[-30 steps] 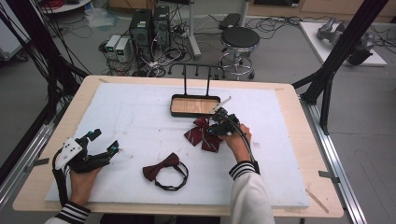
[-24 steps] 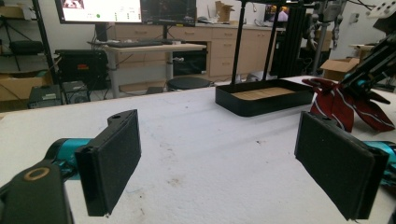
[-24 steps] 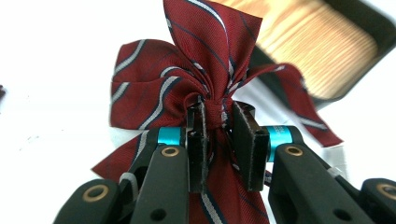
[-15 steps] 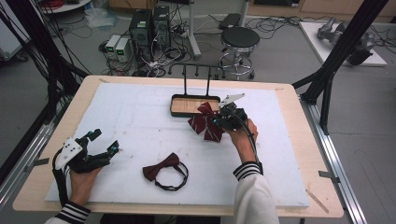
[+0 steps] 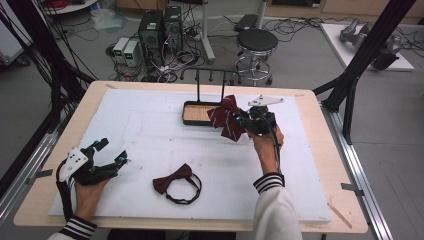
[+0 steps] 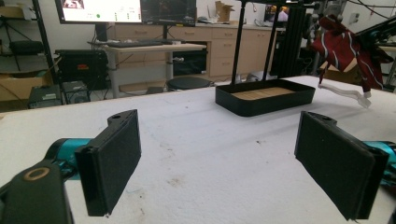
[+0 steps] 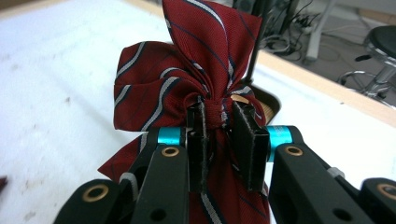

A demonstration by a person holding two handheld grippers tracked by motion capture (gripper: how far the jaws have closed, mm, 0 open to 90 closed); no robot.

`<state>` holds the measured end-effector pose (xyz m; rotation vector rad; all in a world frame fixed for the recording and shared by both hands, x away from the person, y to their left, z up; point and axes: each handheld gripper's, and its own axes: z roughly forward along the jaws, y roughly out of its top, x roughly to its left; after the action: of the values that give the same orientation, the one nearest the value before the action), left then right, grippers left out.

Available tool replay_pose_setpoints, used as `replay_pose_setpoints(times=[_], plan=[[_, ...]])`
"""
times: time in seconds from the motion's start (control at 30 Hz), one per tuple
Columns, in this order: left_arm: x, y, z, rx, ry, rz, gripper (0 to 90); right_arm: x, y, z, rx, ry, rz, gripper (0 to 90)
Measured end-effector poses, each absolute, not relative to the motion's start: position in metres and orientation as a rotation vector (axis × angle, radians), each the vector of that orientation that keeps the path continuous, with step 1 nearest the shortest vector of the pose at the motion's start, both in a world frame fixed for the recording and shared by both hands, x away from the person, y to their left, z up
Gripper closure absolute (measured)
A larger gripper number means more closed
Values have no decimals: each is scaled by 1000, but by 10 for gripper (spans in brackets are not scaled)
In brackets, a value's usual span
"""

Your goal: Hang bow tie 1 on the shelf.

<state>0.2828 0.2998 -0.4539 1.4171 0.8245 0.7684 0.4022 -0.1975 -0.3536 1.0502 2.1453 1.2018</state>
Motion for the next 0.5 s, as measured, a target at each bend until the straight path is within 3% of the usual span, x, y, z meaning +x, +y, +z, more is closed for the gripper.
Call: replay_pose_setpoints(times=[0.5], plan=[[283,300,-454,1417,824,768,149,407,-214,-325,1110,1902,1338,762]])
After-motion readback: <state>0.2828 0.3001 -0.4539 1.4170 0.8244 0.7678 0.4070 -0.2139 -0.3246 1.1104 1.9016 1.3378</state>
